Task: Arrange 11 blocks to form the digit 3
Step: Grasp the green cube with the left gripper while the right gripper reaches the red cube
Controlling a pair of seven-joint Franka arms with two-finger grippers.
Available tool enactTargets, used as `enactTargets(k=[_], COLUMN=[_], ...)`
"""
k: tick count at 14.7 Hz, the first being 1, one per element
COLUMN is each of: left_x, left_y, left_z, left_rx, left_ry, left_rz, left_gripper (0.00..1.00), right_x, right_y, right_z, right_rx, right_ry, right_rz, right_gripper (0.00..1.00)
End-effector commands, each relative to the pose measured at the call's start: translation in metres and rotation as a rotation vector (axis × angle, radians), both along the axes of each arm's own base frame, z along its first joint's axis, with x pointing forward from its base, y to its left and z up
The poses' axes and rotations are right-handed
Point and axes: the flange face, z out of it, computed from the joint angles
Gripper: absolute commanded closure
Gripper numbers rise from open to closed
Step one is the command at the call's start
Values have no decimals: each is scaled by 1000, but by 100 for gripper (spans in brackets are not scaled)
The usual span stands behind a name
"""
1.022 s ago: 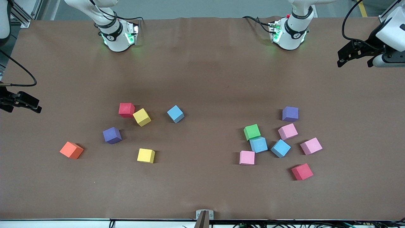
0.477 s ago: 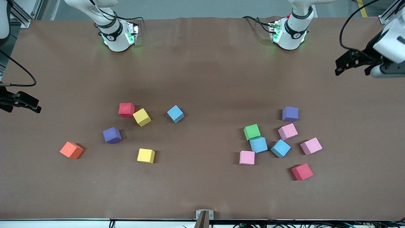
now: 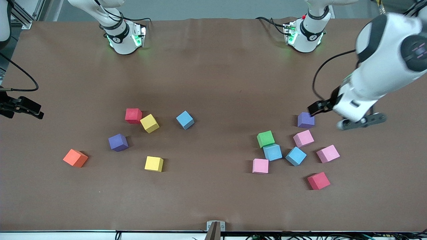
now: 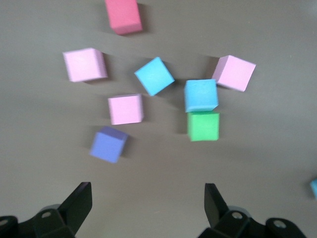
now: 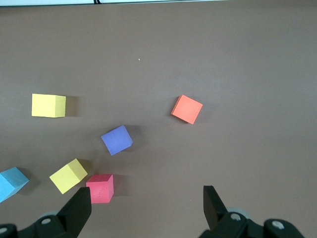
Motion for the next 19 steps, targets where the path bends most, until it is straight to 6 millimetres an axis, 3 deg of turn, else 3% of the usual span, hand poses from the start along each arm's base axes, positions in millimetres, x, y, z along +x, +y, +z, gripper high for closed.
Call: enactTargets(k=[1, 4, 9, 12, 16, 19], left_x=[9, 6, -8, -14, -18, -20], left_y=[-31, -58, -66, -81, -102, -105], left_z=[-46, -112, -209, -241, -258, -274], left_rx=[3, 32, 19, -5, 8, 22], left_ry=[-22, -29, -74, -88, -87, -77], left_rz=[124, 126, 125, 104, 46, 26], left_gripper=[0, 0, 0, 0, 0, 0], right_x=[-3, -5, 11, 10, -1, -13], right_y=[-3, -8, 6, 17, 26, 31], right_z=[0, -4, -58, -110, -176, -222], right_rx=[10, 10, 14, 19, 35, 75], right_ry=[5, 37, 132, 196, 221, 218], right_rz=[-4, -12, 35, 45, 47, 29], right_gripper=[0, 0, 0, 0, 0, 0])
